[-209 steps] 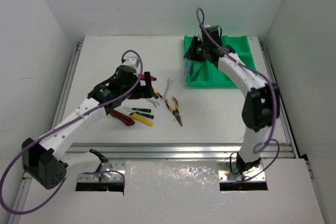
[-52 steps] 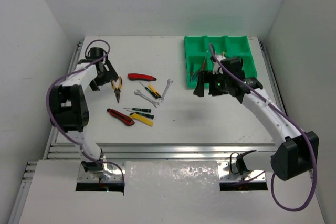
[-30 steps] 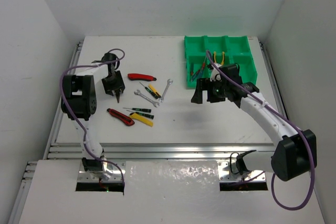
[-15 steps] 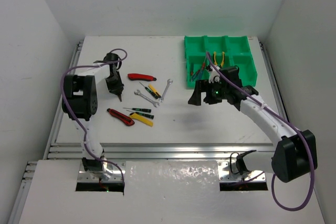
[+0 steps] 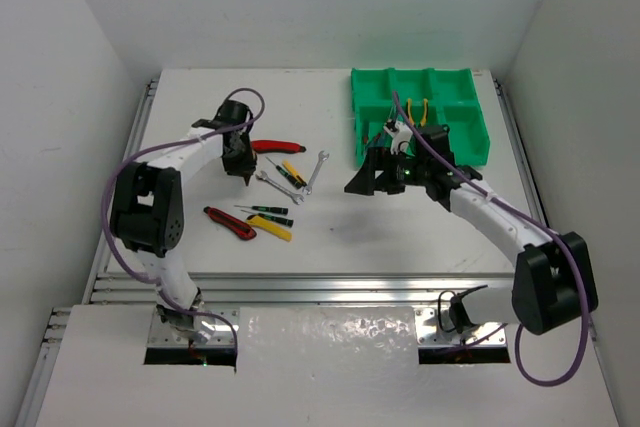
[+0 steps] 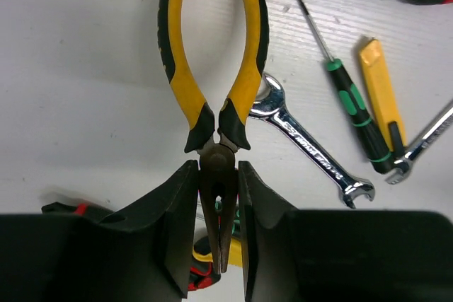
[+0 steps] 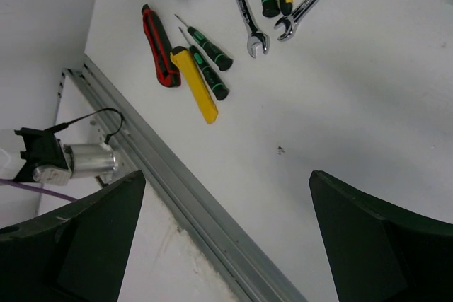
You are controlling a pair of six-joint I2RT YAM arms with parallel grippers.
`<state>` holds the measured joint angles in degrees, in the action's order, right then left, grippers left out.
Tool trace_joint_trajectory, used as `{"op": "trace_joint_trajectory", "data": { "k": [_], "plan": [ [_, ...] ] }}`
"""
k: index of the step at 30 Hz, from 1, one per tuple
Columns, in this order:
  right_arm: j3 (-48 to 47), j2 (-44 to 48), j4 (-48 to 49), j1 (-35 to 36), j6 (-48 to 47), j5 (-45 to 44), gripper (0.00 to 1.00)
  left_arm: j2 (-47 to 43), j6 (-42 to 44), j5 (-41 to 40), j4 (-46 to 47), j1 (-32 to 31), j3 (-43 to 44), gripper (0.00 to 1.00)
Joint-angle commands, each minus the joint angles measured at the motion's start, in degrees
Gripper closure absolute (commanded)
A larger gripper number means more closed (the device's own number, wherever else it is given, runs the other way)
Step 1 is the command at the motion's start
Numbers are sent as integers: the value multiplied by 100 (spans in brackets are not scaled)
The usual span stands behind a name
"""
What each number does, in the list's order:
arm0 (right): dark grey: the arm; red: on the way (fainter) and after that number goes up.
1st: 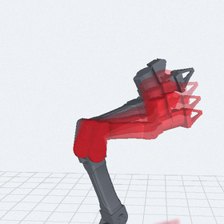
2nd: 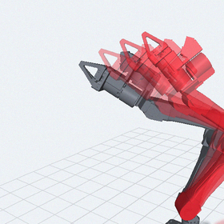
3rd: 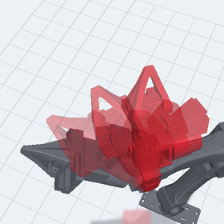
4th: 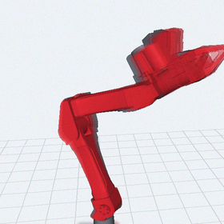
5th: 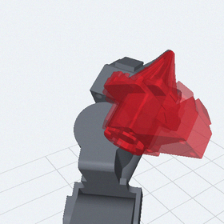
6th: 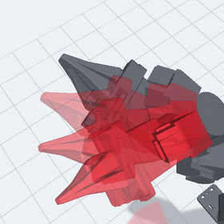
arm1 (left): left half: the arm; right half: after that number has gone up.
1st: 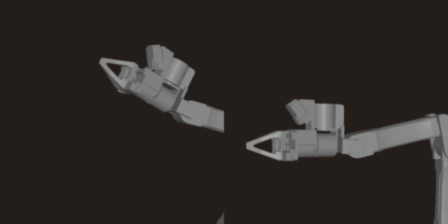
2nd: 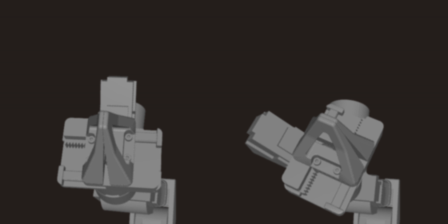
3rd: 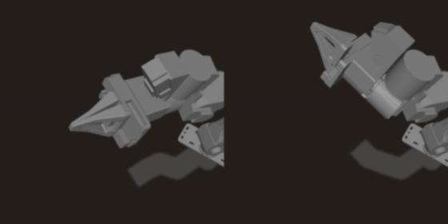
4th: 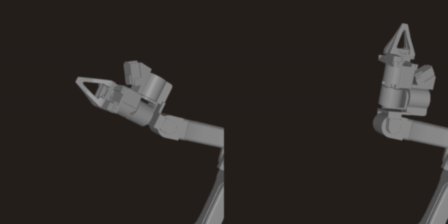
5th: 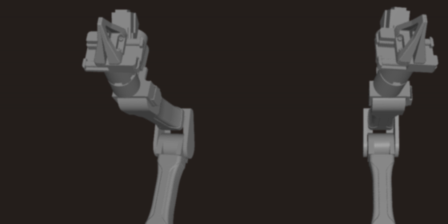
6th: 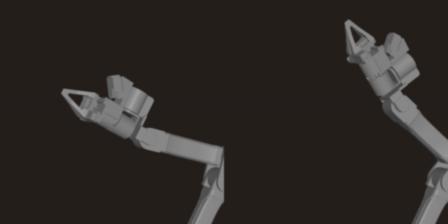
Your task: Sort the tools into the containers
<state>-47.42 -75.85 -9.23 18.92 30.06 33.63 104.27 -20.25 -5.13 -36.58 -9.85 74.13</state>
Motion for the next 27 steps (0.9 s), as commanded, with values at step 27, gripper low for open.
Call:
{"op": "trace_joint_trajectory", "data": {
  "k": [27],
  "plan": [
    [-1250, -2802, 3375, 1043, 4373, 101, 4, -2629, -471, 837, 801, -360, -1259, 100]
  ]
}}
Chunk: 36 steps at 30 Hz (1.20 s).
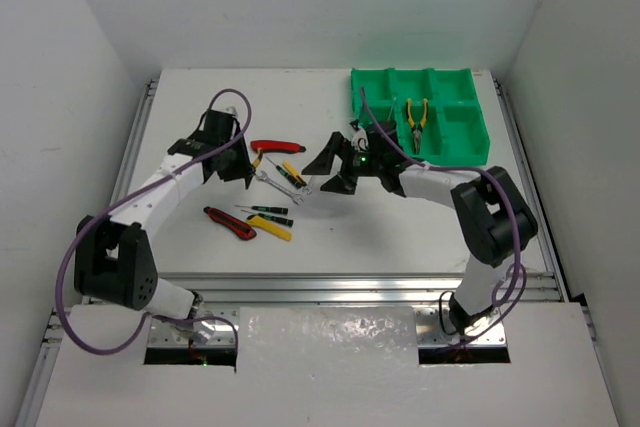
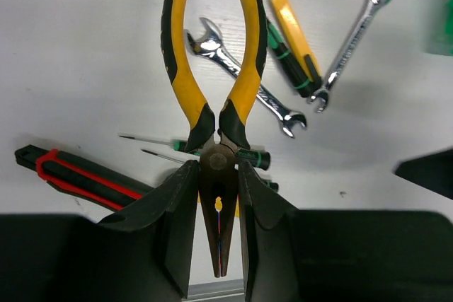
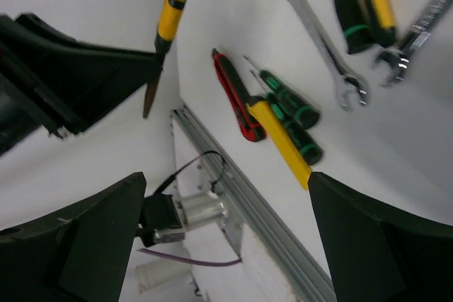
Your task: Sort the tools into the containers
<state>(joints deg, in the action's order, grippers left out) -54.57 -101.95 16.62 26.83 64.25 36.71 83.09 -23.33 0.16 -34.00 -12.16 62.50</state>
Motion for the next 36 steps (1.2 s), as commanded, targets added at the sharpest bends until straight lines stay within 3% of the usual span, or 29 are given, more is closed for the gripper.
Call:
{"op": "trace_joint_trajectory", "data": {
  "k": [1, 6, 13, 16, 22, 23, 26, 27, 28, 29, 34, 36],
  "plan": [
    [-651, -289, 807, 305, 1071, -260, 4, -609, -189, 370, 543, -146, -124, 100],
    [-1432, -930, 790, 691, 1739, -524, 6, -1057, -251, 616, 587, -330, -273, 100],
    [-2470, -1538, 52, 1157, 1766, -884, 10, -1339, -294, 1090, 842, -436, -572, 100],
    [-2629, -1714, 25, 1211, 1846, -972, 20, -1401, -321, 1205, 947, -585, -598, 100],
    [-2498, -1670, 236, 1246, 1872, -1052, 67, -1568, -330, 1232, 1044, -717, -686, 100],
    [-2489, -1670, 271, 1246, 1872, -1026, 100, -1568, -321, 1223, 1062, -717, -695, 100],
    [-2357, -1486, 228, 1263, 1627, -1052, 100, -1576, -312, 1092, 1036, -726, -704, 100],
    [-2235, -1311, 236, 1246, 1382, -1104, 100, -1603, -312, 1004, 1018, -726, -687, 96],
    [-2164, -1231, 280, 1211, 1249, -1104, 100, -1620, -304, 812, 887, -726, -652, 81],
    [-2094, -1144, 385, 1185, 1118, -1078, 100, -1673, -260, 723, 825, -726, -582, 43],
    [-1654, -537, 96, 675, 160, -920, 100, -1875, -93, 170, 254, -726, -265, 5],
    [-1531, -353, -158, 394, -426, -859, 100, -1972, 48, 46, 35, -726, -151, 3]
  ]
}}
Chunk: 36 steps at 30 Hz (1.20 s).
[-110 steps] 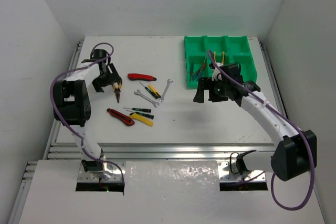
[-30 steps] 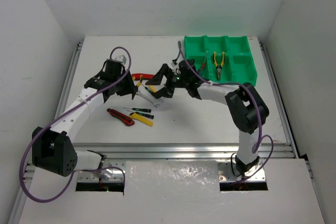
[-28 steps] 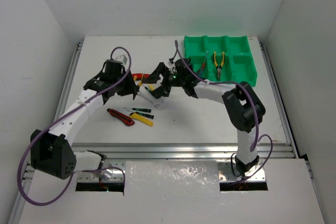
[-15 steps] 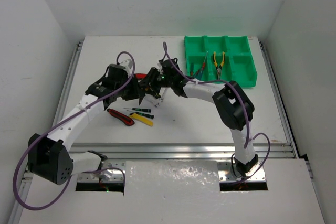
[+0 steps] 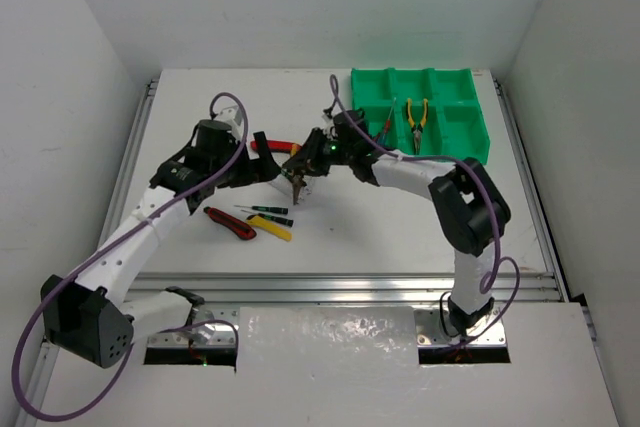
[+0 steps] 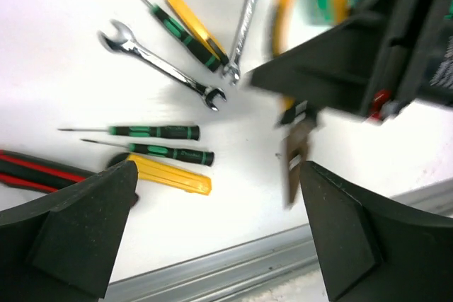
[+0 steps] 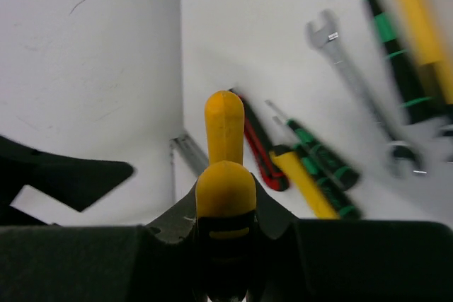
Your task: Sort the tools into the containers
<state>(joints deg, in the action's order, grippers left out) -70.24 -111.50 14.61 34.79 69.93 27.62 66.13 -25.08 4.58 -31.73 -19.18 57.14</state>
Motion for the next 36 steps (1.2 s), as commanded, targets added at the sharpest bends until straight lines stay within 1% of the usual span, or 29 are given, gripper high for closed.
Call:
{"op": "trace_joint_trajectory", "data": {
  "k": [1, 2, 3, 4, 5, 6, 7, 8, 10, 11, 12, 14, 15, 17, 18, 20, 23, 24, 25, 27, 28, 36],
  "plan": [
    [28, 795, -402, -507, -1234, -10, 100, -311, 319, -544, -289, -24, 411, 3],
    [19, 901, -624, -743, -1515, -98, 100, -389, 363, -694, -369, -33, 446, 3],
    [1, 1024, -896, -867, -2144, -229, 100, -451, 416, -800, -500, -25, 447, 2],
    [-68, 1147, -1203, -990, -2490, -448, 100, -513, 468, -1009, -562, -24, 429, 2],
    [-173, 1314, -2068, -1165, -2867, -1224, 100, -644, 600, -1081, -598, -24, 377, 2],
    [-514, 1350, -2572, -1219, -3463, -1867, 100, -715, 653, -1134, -615, -24, 315, 2],
    [-674, 1368, -2951, -1281, -3660, -2509, 100, -794, 706, -1291, -607, -24, 245, 2],
    [-806, 1333, -3521, -1429, -3836, -3507, 100, -908, 776, -1371, -581, -24, 62, 2],
    [-1254, 1211, -3955, -1606, -4048, -4279, 100, -1005, 794, -1555, -440, -24, -141, 2],
    [-1421, 1018, -4253, -1737, -4240, -4943, 100, -1066, 777, -1565, -379, -24, -334, 2],
    [-1727, 912, -4343, -1756, -4381, -5324, 100, -1102, 759, -1531, -265, -24, -431, 2],
    [-2036, 657, -4441, -1800, -4662, -5967, 100, -1233, 671, -1478, -150, -24, -774, 2],
    [-2334, 386, -4441, -1817, -4995, -6518, 100, -1286, 636, -1460, 16, -33, -897, 2],
    [-2590, 104, -4318, -1852, -5487, -7005, 100, -1383, 636, -1416, -9, -33, -864, 2],
    [-2835, -150, -4309, -1870, -5577, -7259, 100, -1427, 645, -1433, 34, -33, -880, 1],
    [-3012, -319, -4221, -1949, -5762, -7471, 100, -1506, 636, -1355, 96, -42, -951, 1],
    [-2961, -512, -3643, -2011, -6069, -7727, 100, -1533, 645, -1293, 114, -68, -968, 1],
    [-3109, -600, -3606, -2019, -6253, -7806, 100, -1541, 645, -1275, 123, -68, -968, 1],
    [-3241, -818, -3649, -2028, -6290, -7911, 100, -1533, 662, -1214, 140, -77, -968, 1],
    [-3425, -969, -3597, -2055, -6386, -7947, 100, -1533, 662, -1187, 140, -86, -977, 1],
    [-3426, -1022, -3423, -2063, -6448, -7991, 100, -1550, 662, -1179, 140, -95, -977, 1],
    [-3672, -1576, -3079, -2151, -6580, -8123, 100, -1647, 697, -1012, 202, -121, -1003, 0]
  ]
}}
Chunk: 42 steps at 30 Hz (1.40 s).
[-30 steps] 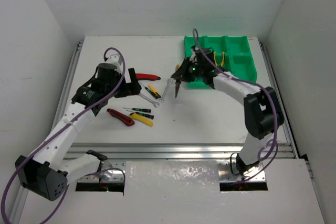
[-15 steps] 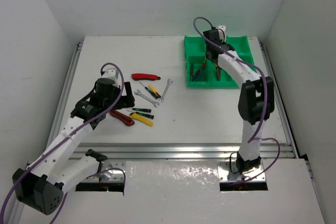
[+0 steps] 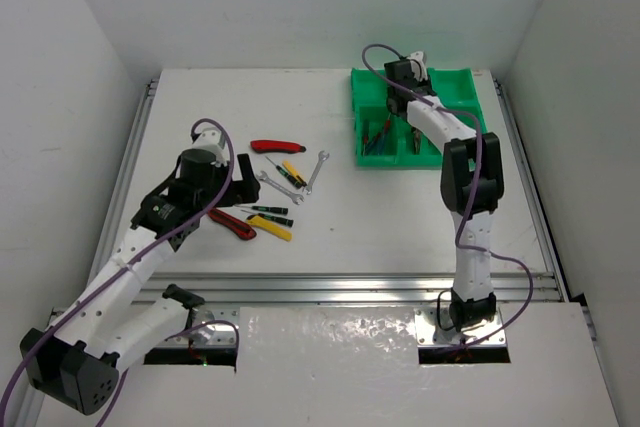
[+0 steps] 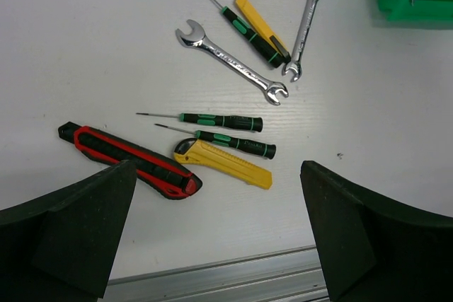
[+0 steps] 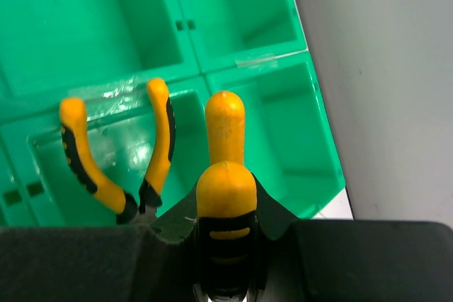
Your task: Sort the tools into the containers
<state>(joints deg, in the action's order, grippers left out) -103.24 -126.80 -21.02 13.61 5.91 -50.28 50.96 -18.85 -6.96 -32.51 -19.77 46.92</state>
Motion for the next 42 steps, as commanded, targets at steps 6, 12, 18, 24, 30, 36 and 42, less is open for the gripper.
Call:
{"op": "trace_joint_trajectory", "data": {
  "k": [6, 12, 18, 24, 30, 36, 42],
  "plan": [
    [-583, -222, 564, -33, -178, -351, 92, -130, 101, 248, 307, -71, 11, 0],
    [-574, -345, 634, -33, -196, -360, 75, -183, 119, 327, 333, -88, -7, 0],
    [-679, -389, 616, -33, -239, -316, 53, -174, 145, 406, 360, -106, -16, 0],
    [-776, -21, 221, -33, 32, -70, 43, -157, 145, 380, 360, -115, -16, 0],
    [-716, 910, -710, -25, 629, 851, 3, -174, 66, 82, 272, -115, 19, 0],
    [724, 2465, -1151, 37, 1236, 3620, 1, -332, -478, -1542, -228, -89, 177, 0],
    [2299, 3636, -808, 747, 1167, 4843, 1, -710, -988, -2581, -598, 8, 309, 0]
  ]
}}
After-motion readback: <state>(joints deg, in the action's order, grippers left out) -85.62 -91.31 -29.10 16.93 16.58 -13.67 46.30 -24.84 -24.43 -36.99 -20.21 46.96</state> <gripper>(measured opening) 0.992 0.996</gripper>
